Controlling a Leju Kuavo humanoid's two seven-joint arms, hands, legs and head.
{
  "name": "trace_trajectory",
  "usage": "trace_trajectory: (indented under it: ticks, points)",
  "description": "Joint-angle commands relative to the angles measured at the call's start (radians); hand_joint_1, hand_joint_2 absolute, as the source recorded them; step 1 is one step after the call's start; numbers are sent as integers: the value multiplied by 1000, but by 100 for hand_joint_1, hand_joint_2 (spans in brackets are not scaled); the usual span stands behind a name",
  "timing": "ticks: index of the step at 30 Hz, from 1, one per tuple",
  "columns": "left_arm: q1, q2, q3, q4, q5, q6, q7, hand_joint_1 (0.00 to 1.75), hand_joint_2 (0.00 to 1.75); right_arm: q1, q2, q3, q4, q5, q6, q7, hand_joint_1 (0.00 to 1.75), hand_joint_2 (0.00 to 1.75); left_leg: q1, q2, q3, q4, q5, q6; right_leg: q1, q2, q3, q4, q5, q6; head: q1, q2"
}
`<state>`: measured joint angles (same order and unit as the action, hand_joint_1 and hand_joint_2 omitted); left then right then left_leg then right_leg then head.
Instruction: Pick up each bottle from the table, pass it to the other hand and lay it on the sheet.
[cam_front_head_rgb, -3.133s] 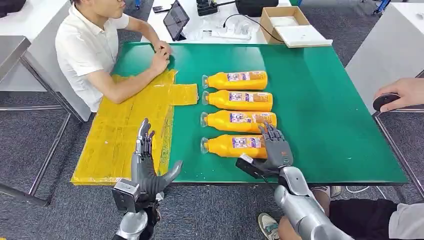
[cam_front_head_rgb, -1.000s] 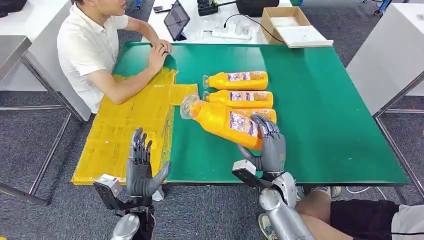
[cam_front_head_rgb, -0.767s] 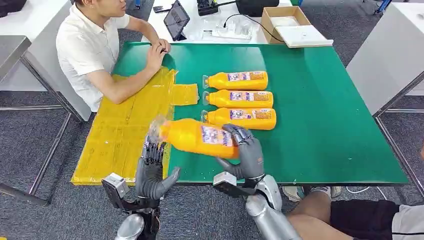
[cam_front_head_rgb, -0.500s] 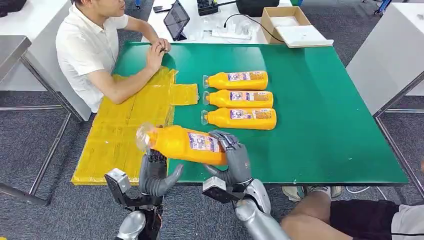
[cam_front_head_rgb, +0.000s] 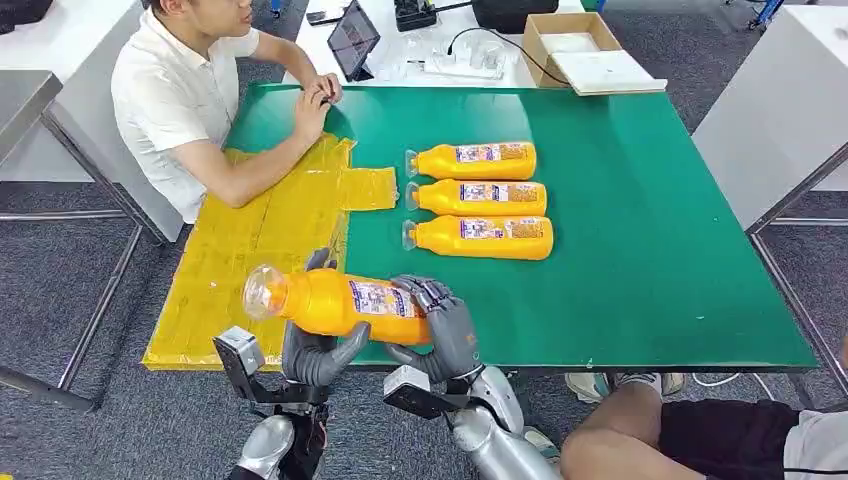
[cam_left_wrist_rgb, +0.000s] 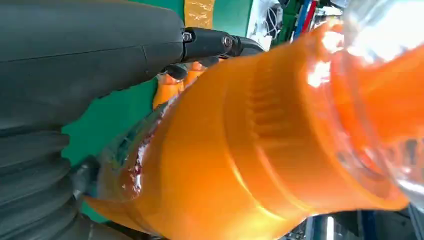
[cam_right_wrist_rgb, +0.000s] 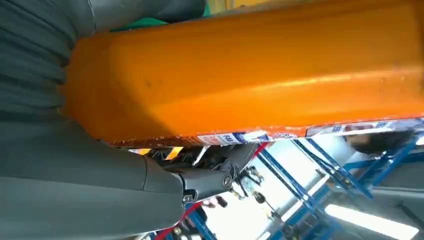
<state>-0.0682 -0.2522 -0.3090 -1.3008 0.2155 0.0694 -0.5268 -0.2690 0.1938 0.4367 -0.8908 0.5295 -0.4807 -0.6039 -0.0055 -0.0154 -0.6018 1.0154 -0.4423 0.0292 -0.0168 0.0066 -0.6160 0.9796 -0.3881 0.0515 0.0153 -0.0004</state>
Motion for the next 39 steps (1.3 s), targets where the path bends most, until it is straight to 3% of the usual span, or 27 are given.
trace_trajectory:
  ticks: [1,4,5,8,12,13,14,17,18,31,36,39]
  points:
    - [-42,19,-44,68,24,-67,-16,0,175,-91,15,89,192,-28,23,-14,175,175,1,3,5,-1,-1,-2,1,1,4,-1,-1,-3,0,0]
    - [-63,22,-41,108,55,-103,9,3,175,-91,15,119,203,-13,24,-17,175,175,1,2,3,-1,-1,-2,1,1,3,-1,-1,-2,0,0]
    - [-68,23,-40,114,58,-107,12,175,175,-90,16,123,204,-11,23,-17,175,175,0,1,3,-1,0,-1,0,0,3,-1,0,-1,0,0]
    - [-91,26,-39,154,100,-176,42,175,175,-91,17,139,200,-15,29,-16,173,175,0,0,3,-1,0,-1,1,-1,3,-1,-1,-1,0,0]
    - [-96,30,-35,161,127,-206,70,175,175,-91,21,140,194,-28,32,-13,134,175,1,1,5,-1,-1,-2,1,0,5,-1,-1,-3,0,0]
    - [-93,33,-35,152,132,-212,77,175,175,-86,24,135,184,-43,28,-19,37,175,1,1,4,-1,-1,-2,1,0,4,-1,-1,-2,0,0]
    - [-89,38,-35,143,139,-223,85,175,175,-80,28,130,172,-51,14,-23,2,175,1,1,3,-1,0,-2,1,0,2,-1,0,-2,0,0]
    - [-84,49,-39,135,145,-236,102,175,175,-72,36,124,151,-70,11,-25,0,175,1,2,2,-1,-1,-2,1,1,2,0,-1,-2,0,0]
    - [-84,51,-40,134,141,-233,106,175,175,-67,34,127,136,-74,9,-18,0,0,1,3,4,-1,-2,-2,1,1,3,0,-1,-3,0,0]
    - [-95,62,-47,138,76,-174,97,175,175,-47,31,123,102,-80,-19,-28,0,0,1,1,4,-1,-2,-2,1,0,4,0,-1,-3,0,0]
    - [-128,131,-12,114,-175,30,56,175,175,30,-10,88,-30,-67,-94,-14,0,0,2,0,5,-1,-2,-3,2,-2,5,-1,-2,-3,0,0]
    - [-144,178,27,88,-287,63,89,175,175,67,-53,65,-84,14,-153,24,0,0,1,-1,5,-1,-1,-3,2,-2,4,-1,-2,-3,0,0]
